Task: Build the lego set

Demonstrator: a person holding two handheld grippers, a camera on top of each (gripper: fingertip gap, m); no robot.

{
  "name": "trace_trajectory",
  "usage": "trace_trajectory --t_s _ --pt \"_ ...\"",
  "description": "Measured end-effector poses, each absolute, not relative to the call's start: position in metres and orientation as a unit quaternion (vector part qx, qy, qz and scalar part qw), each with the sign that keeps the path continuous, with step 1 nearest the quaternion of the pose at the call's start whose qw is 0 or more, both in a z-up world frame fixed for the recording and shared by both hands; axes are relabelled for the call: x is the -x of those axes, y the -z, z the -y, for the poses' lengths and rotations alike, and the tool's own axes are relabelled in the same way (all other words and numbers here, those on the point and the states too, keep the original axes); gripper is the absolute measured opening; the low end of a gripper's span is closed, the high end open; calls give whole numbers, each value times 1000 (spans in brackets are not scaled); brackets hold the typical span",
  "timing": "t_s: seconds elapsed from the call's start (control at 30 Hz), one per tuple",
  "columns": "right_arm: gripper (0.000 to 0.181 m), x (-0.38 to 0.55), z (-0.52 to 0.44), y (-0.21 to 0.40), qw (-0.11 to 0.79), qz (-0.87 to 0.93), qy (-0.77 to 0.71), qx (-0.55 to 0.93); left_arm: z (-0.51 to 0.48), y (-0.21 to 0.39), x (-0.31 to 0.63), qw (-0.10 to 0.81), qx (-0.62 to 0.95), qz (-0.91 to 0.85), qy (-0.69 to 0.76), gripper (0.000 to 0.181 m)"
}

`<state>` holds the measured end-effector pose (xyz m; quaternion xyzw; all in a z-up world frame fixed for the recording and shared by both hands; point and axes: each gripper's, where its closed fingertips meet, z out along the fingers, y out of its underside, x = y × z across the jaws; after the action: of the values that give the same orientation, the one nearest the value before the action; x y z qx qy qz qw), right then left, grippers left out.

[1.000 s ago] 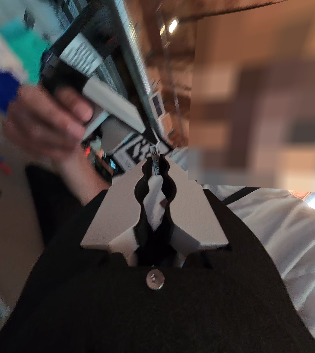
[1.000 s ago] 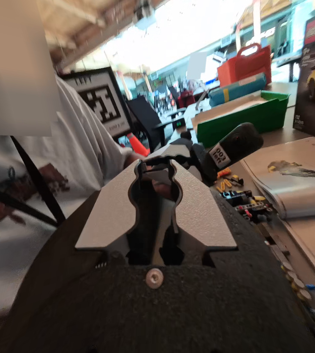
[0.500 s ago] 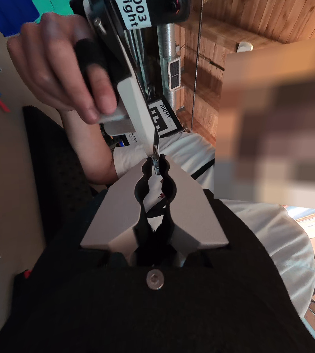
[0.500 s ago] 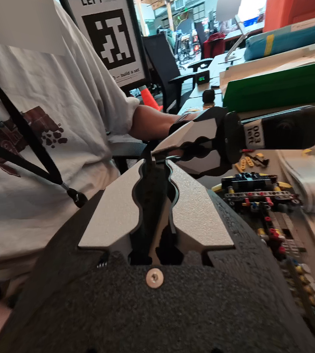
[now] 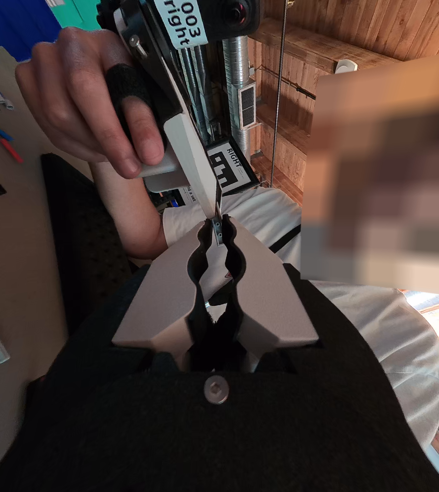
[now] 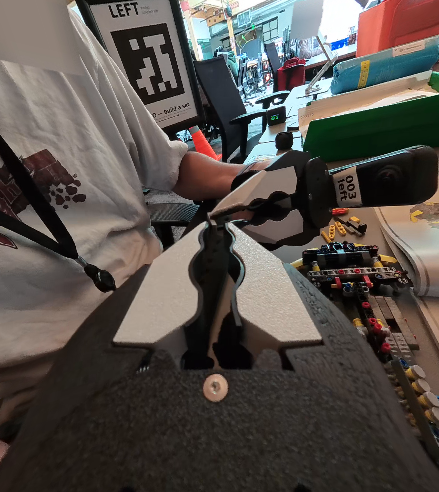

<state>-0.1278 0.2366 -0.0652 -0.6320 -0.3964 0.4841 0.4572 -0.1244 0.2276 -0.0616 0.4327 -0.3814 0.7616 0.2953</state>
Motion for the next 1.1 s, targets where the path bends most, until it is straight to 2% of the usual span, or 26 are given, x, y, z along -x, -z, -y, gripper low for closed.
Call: trace_trajectory --t_s 0.2,0.73,0.97,1.07,1.1 --pt "3 130 -236 67 466 407 -476 625 -230 67 125 292 -444 383 -755 6" --pt "7 129 -240 67 472 395 -477 627 -234 64 127 273 -442 388 -762 6" --pt "3 129 -241 67 473 393 -478 628 -234 64 126 277 -442 382 -763 5" --pt "2 121 -254 68 487 361 -463 646 -247 65 118 228 -460 381 -769 5" --pt "2 116 -263 65 497 338 -461 653 -258 63 114 185 -464 380 -779 12"
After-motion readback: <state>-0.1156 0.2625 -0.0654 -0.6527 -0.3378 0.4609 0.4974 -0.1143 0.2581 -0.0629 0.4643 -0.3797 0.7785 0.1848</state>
